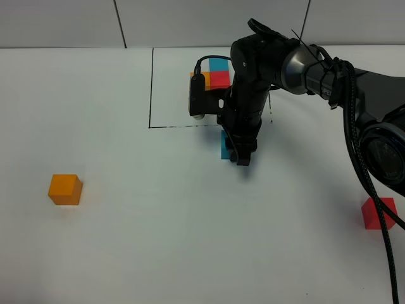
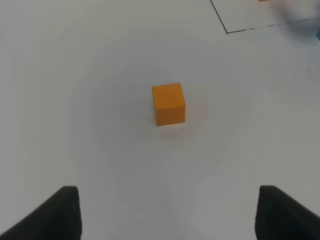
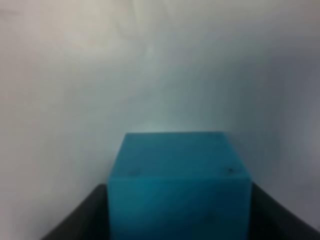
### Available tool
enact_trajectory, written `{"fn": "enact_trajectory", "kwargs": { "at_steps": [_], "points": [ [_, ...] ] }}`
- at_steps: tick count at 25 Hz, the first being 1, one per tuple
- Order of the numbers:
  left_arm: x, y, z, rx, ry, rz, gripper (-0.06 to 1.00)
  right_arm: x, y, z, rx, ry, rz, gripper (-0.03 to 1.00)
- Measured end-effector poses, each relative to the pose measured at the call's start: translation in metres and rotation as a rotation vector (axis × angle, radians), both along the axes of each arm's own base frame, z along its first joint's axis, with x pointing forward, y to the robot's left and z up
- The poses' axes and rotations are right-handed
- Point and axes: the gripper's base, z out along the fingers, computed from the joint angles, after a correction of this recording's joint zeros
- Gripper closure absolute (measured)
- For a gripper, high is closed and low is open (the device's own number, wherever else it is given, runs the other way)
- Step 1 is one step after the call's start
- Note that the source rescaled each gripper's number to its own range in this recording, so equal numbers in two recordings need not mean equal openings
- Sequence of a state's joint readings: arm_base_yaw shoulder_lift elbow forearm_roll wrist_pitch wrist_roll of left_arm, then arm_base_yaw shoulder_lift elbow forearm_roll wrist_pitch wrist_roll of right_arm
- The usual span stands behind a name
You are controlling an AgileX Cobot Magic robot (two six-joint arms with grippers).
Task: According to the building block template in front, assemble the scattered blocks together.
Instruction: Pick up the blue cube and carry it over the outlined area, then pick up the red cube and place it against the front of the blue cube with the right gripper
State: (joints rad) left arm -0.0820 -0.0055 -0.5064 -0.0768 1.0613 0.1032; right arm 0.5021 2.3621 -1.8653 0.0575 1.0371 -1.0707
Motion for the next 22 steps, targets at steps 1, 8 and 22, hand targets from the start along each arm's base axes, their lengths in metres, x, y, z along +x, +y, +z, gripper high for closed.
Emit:
{"fn": "enact_trajectory", "kwargs": {
  "at_steps": [1, 8, 22],
  "points": [
    [0.000, 0.000, 0.000, 0.000, 0.000, 0.000, 0.31, 0.000, 0.000, 0.000, -0.002, -0.002, -0.002, 0.70],
    [0.000, 0.000, 0.000, 0.000, 0.000, 0.000, 0.31, 0.002, -0.004, 0.031, -0.026, -0.041, -0.053, 0.10],
    [0.000, 0.000, 0.000, 0.001, 0.000, 0.000, 0.31, -0.036, -0.147, 0.091, 0.015, 0.100, -0.853, 0.10]
  ]
}}
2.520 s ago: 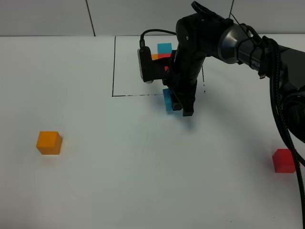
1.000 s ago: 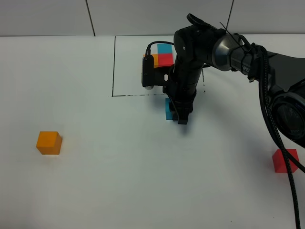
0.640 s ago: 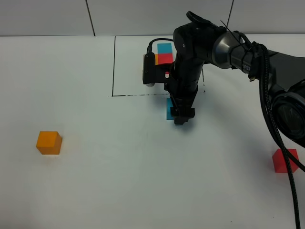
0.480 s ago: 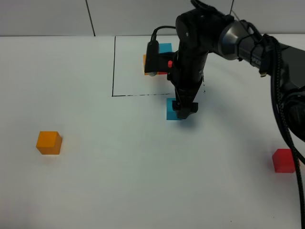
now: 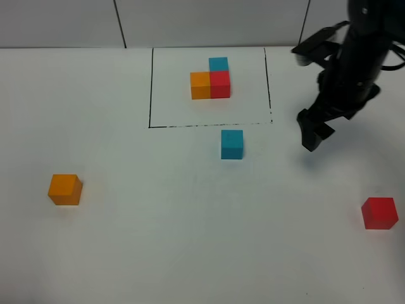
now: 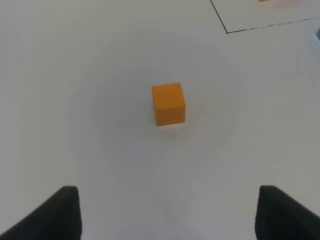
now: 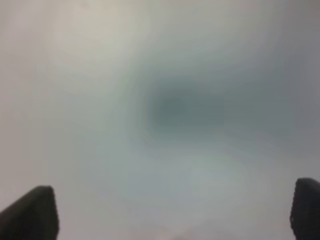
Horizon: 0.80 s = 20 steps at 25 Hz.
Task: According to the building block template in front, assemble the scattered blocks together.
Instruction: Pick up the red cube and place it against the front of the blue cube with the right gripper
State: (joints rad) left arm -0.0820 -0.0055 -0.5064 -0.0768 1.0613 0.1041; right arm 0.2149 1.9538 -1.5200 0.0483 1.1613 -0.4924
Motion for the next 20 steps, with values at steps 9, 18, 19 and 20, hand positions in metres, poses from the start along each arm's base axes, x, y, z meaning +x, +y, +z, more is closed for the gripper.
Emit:
{"fn": "enact_trajectory", "kwargs": {
  "at_steps": [9, 18, 19, 20],
  "points": [
    [0.000, 0.000, 0.000, 0.000, 0.000, 0.000, 0.31, -0.099, -0.076, -0.008, 0.000, -0.147, -0.565, 0.12],
    [0.000, 0.000, 0.000, 0.000, 0.000, 0.000, 0.31, -0.138, -0.084, -0.048, 0.051, -0.141, -0.691, 0.14],
    [0.000, 0.000, 0.000, 0.000, 0.000, 0.000, 0.31, -0.140, -0.084, -0.052, 0.059, -0.143, -0.699, 0.14],
    [0.000, 0.000, 0.000, 0.000, 0.000, 0.000, 0.31, -0.142, -0.084, -0.055, 0.063, -0.150, -0.701, 0.14]
  ]
}}
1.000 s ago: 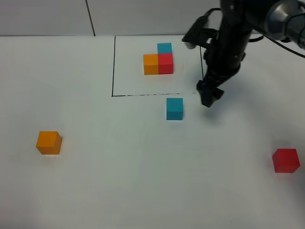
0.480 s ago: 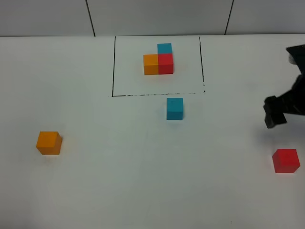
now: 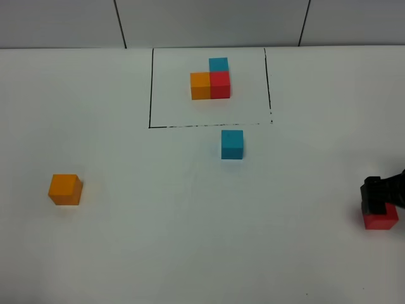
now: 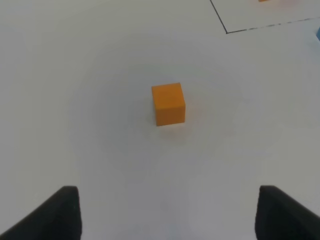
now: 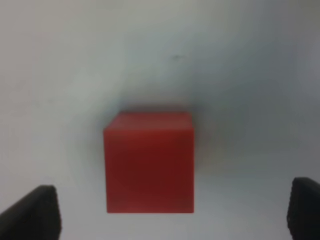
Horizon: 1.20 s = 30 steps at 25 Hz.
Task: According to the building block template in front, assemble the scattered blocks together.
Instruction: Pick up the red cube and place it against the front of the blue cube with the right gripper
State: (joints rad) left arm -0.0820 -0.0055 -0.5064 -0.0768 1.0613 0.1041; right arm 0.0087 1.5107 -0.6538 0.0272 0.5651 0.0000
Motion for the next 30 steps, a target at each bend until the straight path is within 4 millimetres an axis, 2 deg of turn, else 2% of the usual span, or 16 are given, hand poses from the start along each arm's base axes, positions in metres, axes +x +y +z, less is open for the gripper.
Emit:
{"fn": "enact_trajectory", "kwargs": {
  "at_steps": [3, 10, 16, 19, 20, 22, 23, 24, 25, 26, 30],
  "points": [
    [0.000, 0.000, 0.000, 0.000, 0.000, 0.000, 0.31, -0.005, -0.001, -0.006, -0.009, -0.002, 0.008, 0.15],
    [0.000, 0.000, 0.000, 0.000, 0.000, 0.000, 0.31, -0.002, -0.001, -0.009, -0.017, -0.030, 0.023, 0.16],
    [0.000, 0.000, 0.000, 0.000, 0.000, 0.000, 0.31, 0.001, -0.001, -0.032, -0.017, 0.053, 0.037, 0.18],
    [0.000, 0.000, 0.000, 0.000, 0.000, 0.000, 0.31, 0.002, 0.000, -0.039, -0.010, 0.063, 0.028, 0.22],
    [0.000, 0.000, 0.000, 0.000, 0.000, 0.000, 0.31, 0.002, 0.000, -0.040, -0.008, 0.065, 0.025, 0.26],
    [0.000, 0.000, 0.000, 0.000, 0.000, 0.000, 0.31, 0.003, 0.000, -0.040, -0.006, 0.064, 0.022, 0.41],
    [0.000, 0.000, 0.000, 0.000, 0.000, 0.000, 0.31, 0.003, 0.000, -0.040, -0.005, 0.063, 0.021, 0.53],
    [0.000, 0.000, 0.000, 0.000, 0.000, 0.000, 0.31, 0.003, 0.000, -0.040, -0.003, 0.063, 0.019, 0.71],
    [0.000, 0.000, 0.000, 0.000, 0.000, 0.000, 0.31, 0.002, 0.001, -0.040, 0.000, 0.065, 0.019, 0.92],
    [0.000, 0.000, 0.000, 0.000, 0.000, 0.000, 0.31, 0.002, 0.003, -0.040, 0.002, 0.067, 0.024, 0.96],
    [0.000, 0.000, 0.000, 0.000, 0.000, 0.000, 0.31, 0.000, 0.028, -0.039, 0.013, 0.079, 0.056, 0.95]
  ]
}}
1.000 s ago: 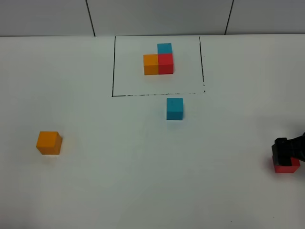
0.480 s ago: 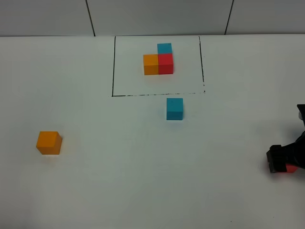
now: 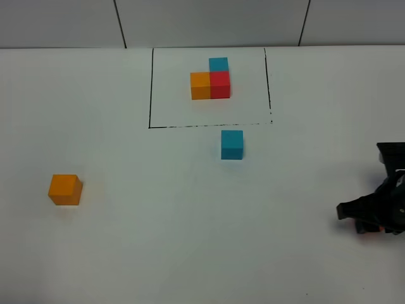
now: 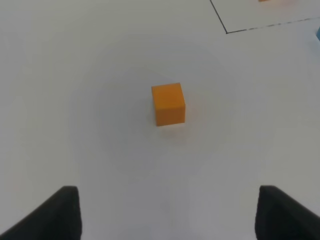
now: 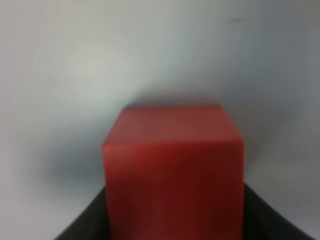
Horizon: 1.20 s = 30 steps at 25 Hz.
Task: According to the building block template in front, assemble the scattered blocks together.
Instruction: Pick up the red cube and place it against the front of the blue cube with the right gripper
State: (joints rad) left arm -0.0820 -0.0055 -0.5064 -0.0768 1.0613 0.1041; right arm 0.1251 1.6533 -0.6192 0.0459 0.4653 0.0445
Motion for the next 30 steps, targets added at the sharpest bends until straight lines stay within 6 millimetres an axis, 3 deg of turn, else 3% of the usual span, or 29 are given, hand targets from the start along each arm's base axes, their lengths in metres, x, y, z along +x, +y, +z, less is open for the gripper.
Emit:
{"fn": "enact_trajectory", "kwargs": {
  "at_steps": [12, 19, 23, 30],
  "points": [
    [0.000, 0.000, 0.000, 0.000, 0.000, 0.000, 0.31, 0.024, 0.144, 0.047, -0.055, -0.048, 0.012, 0.95],
    [0.000, 0.000, 0.000, 0.000, 0.000, 0.000, 0.31, 0.053, 0.205, 0.039, -0.022, -0.045, 0.029, 0.95],
    [0.000, 0.000, 0.000, 0.000, 0.000, 0.000, 0.31, 0.064, 0.225, 0.034, -0.014, -0.060, 0.048, 0.95],
    [0.000, 0.000, 0.000, 0.000, 0.000, 0.000, 0.31, 0.072, 0.230, 0.014, -0.033, -0.040, 0.028, 0.95]
  ]
}}
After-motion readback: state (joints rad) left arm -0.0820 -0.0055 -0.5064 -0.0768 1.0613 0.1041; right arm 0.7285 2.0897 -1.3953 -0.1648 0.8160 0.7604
